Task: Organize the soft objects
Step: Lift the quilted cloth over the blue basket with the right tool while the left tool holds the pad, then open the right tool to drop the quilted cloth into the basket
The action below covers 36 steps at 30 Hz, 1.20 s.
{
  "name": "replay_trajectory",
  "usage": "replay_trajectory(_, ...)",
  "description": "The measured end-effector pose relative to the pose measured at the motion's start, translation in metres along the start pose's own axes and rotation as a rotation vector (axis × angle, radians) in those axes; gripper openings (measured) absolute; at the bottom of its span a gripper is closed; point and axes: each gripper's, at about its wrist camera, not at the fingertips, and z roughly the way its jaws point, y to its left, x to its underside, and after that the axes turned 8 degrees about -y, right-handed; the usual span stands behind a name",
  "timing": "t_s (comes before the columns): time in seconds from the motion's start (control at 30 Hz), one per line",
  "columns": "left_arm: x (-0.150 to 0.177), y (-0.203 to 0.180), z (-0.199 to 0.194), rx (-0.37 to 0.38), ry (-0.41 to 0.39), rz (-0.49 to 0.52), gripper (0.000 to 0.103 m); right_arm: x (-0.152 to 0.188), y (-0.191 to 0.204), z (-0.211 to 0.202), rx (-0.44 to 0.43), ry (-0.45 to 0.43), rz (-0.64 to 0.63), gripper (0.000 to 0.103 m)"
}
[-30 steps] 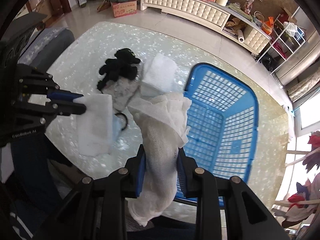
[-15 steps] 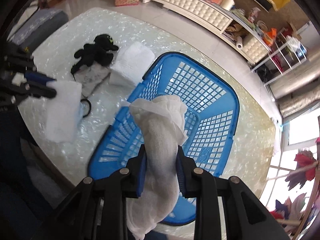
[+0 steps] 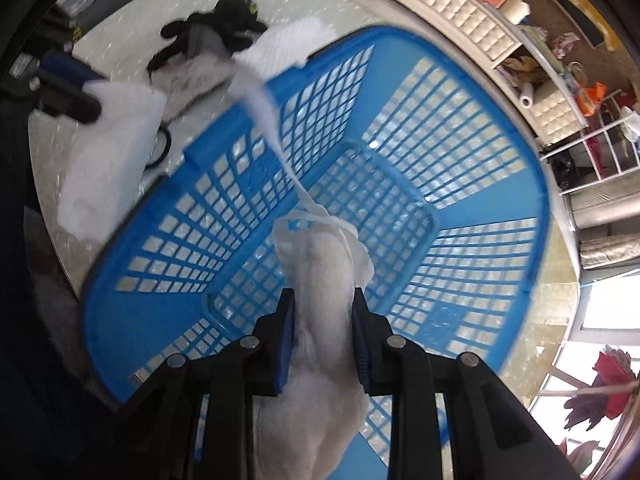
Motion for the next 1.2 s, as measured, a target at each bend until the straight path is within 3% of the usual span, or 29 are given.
replay_trajectory(0.53,0.001,0.002,0.009,0.019,0.005,-0.001,0.009,0.002,0.014,0.044,-0.085,0.069,-0.052,0.025)
replay_trajectory(1.2,0.006,0.004,-0.009,-0.012,-0.020,-0.004,0.009,-0.004,0.028,0.059,-0.075,0.101,0.013,0.025)
